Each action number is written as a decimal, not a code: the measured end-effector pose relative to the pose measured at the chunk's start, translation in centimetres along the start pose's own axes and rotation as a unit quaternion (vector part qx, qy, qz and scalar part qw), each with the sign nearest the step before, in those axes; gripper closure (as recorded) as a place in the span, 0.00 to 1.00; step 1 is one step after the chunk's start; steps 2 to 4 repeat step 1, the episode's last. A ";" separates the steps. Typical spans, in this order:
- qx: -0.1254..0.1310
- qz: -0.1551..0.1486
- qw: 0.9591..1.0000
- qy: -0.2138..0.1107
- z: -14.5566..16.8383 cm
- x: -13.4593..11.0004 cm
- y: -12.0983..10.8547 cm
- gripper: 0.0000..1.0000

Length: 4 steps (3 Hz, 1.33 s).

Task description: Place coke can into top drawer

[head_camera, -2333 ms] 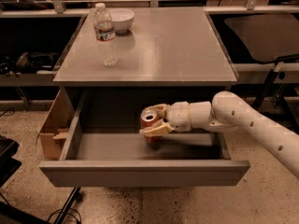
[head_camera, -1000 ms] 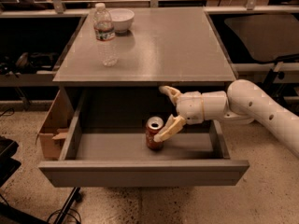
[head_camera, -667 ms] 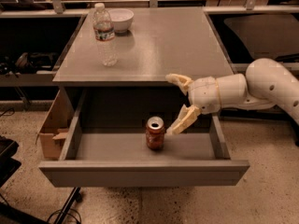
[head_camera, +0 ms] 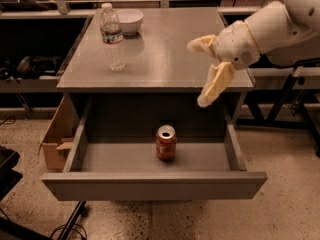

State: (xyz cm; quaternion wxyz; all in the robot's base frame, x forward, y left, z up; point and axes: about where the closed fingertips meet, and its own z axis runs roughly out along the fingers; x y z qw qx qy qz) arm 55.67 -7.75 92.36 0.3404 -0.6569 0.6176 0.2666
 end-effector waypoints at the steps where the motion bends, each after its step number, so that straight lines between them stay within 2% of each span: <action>1: -0.001 0.036 0.995 0.093 -2.9 -1.3 -2.3 0.00; 4: -0.001 0.036 0.995 0.093 -2.9 -1.3 -2.3 0.00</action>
Offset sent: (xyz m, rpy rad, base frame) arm 0.0000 0.0000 0.0000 0.0000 0.0000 0.0000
